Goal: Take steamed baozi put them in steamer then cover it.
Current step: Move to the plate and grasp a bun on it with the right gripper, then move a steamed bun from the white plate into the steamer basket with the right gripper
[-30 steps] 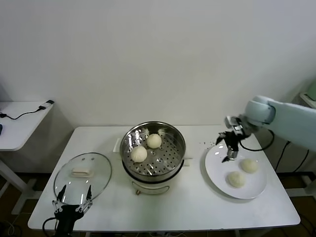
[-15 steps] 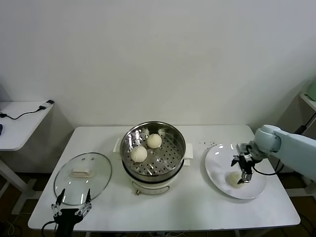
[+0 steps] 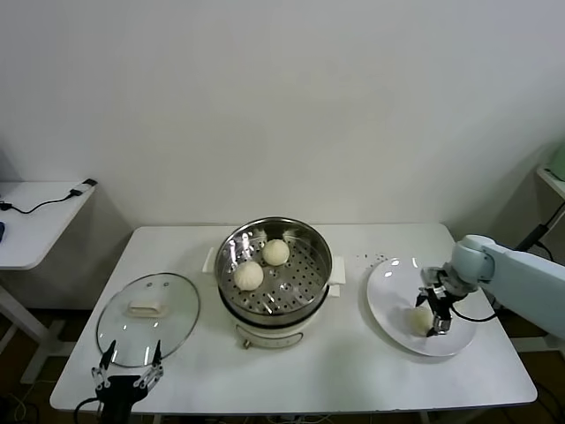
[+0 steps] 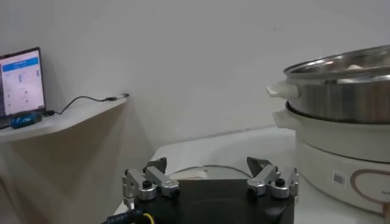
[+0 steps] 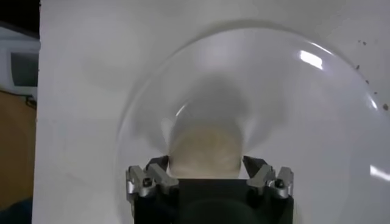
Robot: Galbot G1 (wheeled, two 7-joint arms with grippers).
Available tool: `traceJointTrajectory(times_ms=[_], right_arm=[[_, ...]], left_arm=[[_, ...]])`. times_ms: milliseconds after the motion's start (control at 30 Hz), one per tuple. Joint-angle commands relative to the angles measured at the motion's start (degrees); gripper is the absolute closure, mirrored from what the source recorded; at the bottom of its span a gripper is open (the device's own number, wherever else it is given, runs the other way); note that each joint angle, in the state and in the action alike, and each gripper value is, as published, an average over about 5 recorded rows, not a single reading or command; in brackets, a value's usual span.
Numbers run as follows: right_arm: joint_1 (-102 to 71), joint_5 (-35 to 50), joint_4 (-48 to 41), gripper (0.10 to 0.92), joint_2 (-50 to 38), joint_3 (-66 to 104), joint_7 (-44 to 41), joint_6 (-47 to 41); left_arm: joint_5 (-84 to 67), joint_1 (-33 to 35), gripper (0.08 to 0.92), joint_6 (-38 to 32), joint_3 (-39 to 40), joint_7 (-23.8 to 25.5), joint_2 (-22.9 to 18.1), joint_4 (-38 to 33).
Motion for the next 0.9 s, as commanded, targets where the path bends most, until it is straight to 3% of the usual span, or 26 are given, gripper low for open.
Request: traceJointTrajectory(times_ms=[33,367,733,900], right_arm=[[-1.4,-1.0,-1.0,0.298,0.5,1.1,-0.1,0.1],[8.1,0.7,-1.2,0.346,1.7,-4.4,-1.5,4.7],[42.1,-4.0,-4.0,0.347,19.6,-21.2,-5.8,37.3],[46.4,-3.7,-3.2,0.346,27.3,-20.2,-5.8,44.2]], left_arm=[[0.1,0.1,0.177,-0.1,0.0,0.0,0.0,0.0],[0.0,0.4,0.177,-0.2,0.0,0.0,0.1,-0.1],[0.0,1.2,0.177,-0.1,0.1,-0.5,0.2,-0.8],[-0.1,1.7,0.177,-0.1,0.0,-0.6,0.1,-1.3]])
